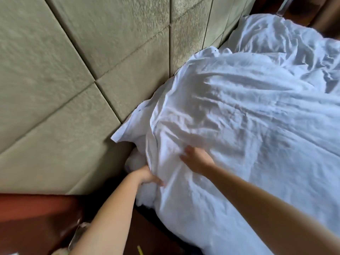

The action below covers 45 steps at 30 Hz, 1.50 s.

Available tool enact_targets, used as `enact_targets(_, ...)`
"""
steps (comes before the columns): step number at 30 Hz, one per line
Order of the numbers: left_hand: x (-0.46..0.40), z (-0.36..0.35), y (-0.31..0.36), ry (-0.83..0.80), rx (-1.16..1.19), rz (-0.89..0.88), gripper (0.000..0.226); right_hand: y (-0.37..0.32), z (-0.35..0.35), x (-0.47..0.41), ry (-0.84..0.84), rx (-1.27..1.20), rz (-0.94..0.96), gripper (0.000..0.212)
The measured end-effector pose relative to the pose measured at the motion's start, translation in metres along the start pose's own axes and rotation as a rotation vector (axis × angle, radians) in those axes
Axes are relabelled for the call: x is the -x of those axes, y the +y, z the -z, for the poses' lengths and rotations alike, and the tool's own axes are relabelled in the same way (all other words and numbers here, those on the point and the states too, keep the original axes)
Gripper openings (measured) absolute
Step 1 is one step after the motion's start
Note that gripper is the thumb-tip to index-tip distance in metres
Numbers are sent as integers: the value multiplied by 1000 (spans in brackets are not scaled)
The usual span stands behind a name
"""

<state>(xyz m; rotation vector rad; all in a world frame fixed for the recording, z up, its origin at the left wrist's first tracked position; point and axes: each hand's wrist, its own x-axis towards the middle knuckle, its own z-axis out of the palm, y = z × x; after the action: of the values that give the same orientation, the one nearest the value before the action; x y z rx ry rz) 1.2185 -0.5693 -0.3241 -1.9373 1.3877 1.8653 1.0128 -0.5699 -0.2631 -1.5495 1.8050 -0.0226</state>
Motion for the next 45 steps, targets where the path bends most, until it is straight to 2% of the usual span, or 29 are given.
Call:
enact_targets(3,-3,-21,-4,-67,-179,14,79,28,-33,39,-142,175,-84,102)
enact_targets(5,4,-24,1,-63,-243,-29,73,41,-56,56,-279,273,-126,124)
enact_targets(7,15,-12,11,-9,-290,-138,86,44,-75,65,-318,281,-132,132)
enact_targets(9,43,15,31,103,-335,-221,106,27,-81,65,-202,204,-82,131)
enact_targets(11,72,44,53,187,-297,-300,98,2,-70,58,-16,138,-1,122)
enact_targets(13,98,61,71,278,-288,-357,89,-13,-50,50,105,118,64,102)
enact_targets(14,108,62,74,329,-304,-357,89,-13,-41,47,107,155,78,89)
enact_targets(17,116,38,51,382,-292,-188,86,-2,-32,54,-7,355,58,47)
enact_targets(19,114,13,24,334,-178,-129,83,9,-42,68,-21,314,35,36)
enact_targets(22,115,-8,-6,219,-26,-123,97,18,-45,87,54,121,-15,36)
enact_targets(25,119,-28,-28,114,-112,-103,81,18,-21,101,179,-130,-70,34)
enact_targets(27,116,-42,-37,132,-176,-125,103,18,-4,111,257,-316,-52,29)
enact_targets(31,114,-68,-34,200,-266,-150,108,24,9,131,359,-655,-47,45)
enact_targets(34,109,-78,-27,343,-437,-115,137,32,16,140,354,-766,-76,43)
enact_targets(35,106,-80,-25,364,-480,-96,133,35,20,142,350,-789,-87,41)
enact_targets(37,106,-85,-19,335,-504,-125,102,43,26,145,343,-849,-105,39)
enact_targets(39,113,-92,-6,313,-380,-215,64,46,29,144,360,-812,-122,44)
enact_targets(40,117,-95,-2,309,-313,-260,52,46,28,144,372,-743,-129,46)
enact_targets(42,130,-98,7,338,-233,-311,41,44,22,146,365,-583,-112,47)
enact_targets(45,149,-101,13,368,-223,-322,35,41,7,151,335,-398,-111,43)
